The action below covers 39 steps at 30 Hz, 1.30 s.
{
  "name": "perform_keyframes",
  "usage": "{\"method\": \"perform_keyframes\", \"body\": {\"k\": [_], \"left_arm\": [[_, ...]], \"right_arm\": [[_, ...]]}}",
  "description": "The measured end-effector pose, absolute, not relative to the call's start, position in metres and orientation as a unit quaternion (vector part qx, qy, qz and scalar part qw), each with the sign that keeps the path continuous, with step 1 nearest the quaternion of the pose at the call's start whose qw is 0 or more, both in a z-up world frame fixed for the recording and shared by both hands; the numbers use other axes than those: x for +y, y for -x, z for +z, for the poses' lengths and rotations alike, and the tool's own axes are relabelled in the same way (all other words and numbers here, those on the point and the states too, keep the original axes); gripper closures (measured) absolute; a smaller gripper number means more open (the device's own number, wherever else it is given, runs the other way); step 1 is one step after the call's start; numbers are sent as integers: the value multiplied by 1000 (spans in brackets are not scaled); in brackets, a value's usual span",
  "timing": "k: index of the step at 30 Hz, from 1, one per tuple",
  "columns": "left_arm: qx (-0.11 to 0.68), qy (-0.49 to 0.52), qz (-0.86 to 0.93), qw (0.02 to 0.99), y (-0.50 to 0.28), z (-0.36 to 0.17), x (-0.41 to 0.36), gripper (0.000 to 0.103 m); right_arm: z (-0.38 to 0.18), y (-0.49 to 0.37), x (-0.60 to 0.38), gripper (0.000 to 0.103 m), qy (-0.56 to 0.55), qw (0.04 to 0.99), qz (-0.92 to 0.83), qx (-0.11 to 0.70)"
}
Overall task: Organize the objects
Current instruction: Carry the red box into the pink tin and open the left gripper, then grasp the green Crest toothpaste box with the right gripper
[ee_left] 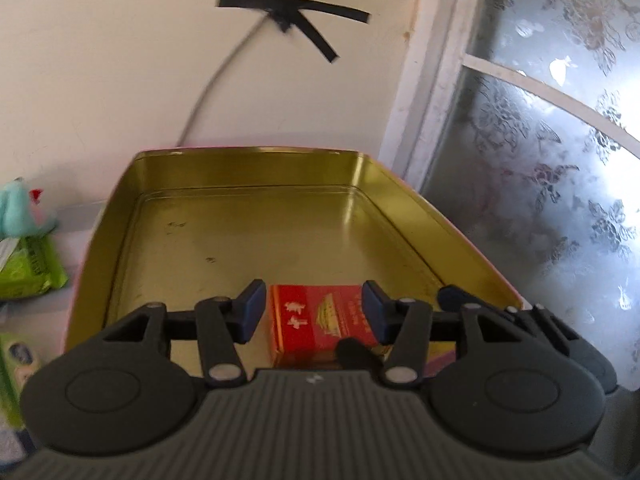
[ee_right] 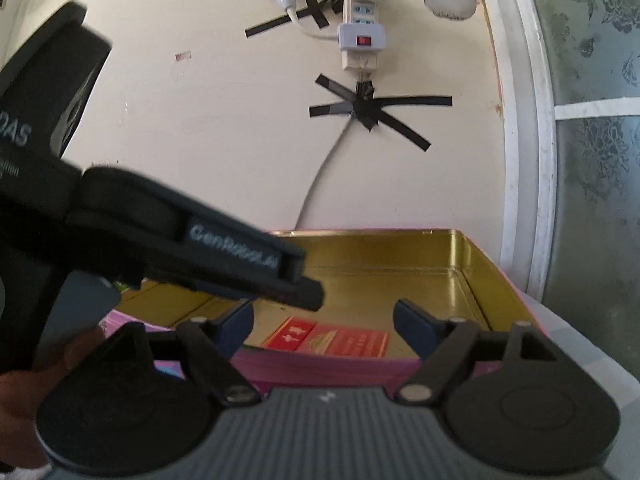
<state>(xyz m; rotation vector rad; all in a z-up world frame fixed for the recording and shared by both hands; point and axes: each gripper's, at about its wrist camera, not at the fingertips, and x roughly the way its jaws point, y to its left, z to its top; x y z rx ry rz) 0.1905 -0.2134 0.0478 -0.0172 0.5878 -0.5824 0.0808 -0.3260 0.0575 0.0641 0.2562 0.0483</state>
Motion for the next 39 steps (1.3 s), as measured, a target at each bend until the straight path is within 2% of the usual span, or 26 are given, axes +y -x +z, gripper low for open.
{"method": "perform_keyframes", "body": {"k": [5, 7, 9, 15, 25, 30, 35, 38, 39], "left_arm": [[242, 22, -261, 934, -156, 63, -176, 47], [225, 26, -251, 941, -140, 67, -153, 42], [218, 27, -234, 947, -127, 67, -130, 41], [245, 54, -178, 952, -96, 47, -51, 41], [309, 117, -39, 943, -79, -4, 72, 41], [279, 154, -8, 948, -73, -11, 113, 42], [268, 195, -23, 943, -74, -13, 128, 41], [267, 191, -28, 944, -72, -12, 129, 37], [267, 193, -29, 944, -73, -13, 130, 36]], "right_arm": [[66, -69, -312, 24, -21, 994, 57, 92], [70, -61, -305, 24, -30, 993, 78, 85], [72, -51, -296, 24, -54, 989, 106, 91], [64, -44, -254, 24, -109, 959, 200, 170], [48, -46, -152, 26, 15, 925, 283, 253], [46, -79, -122, 26, 45, 918, 280, 277], [43, -115, -109, 25, 29, 906, 280, 317], [41, -124, -102, 31, 31, 900, 287, 328], [42, -124, -101, 43, 31, 898, 292, 326]]}}
